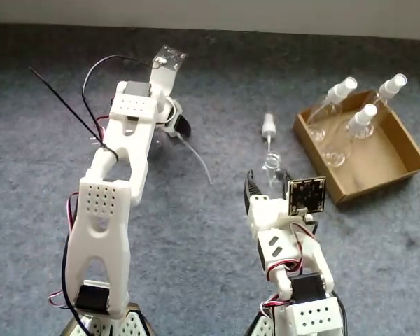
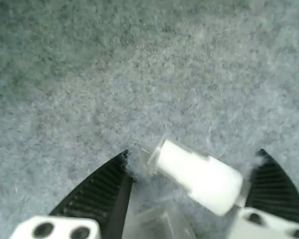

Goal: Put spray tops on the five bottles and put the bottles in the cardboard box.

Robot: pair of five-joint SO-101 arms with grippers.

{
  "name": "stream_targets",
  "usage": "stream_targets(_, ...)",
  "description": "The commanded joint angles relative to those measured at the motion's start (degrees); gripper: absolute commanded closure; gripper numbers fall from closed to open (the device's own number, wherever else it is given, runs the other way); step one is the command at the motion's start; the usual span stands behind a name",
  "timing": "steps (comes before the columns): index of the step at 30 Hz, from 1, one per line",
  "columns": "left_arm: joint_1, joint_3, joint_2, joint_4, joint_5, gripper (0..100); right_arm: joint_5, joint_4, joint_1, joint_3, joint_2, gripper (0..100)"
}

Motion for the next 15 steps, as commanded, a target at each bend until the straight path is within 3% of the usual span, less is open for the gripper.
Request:
stream_targets(1, 0.75, -9.19, 2.51, 0.09, -0.09, 71, -0.09, -1.45, 0.40, 6.46, -0.57, 91.8)
stream_targets(5, 2.42, -12.44, 4.97, 0.18, 0.00, 73, -0.09, -1.45, 0.40, 6.46, -0.57, 91.8)
stream_targets(12, 4.35, -12.70, 6.55, 0.53, 0.00, 96, -0.09, -1.45, 0.40, 6.46, -0.57, 91.8)
stream_targets(15, 4.62, -12.62, 6.55, 0.53, 0.00, 100, -0.09, -1.45, 0.40, 6.46, -0.57, 91.8)
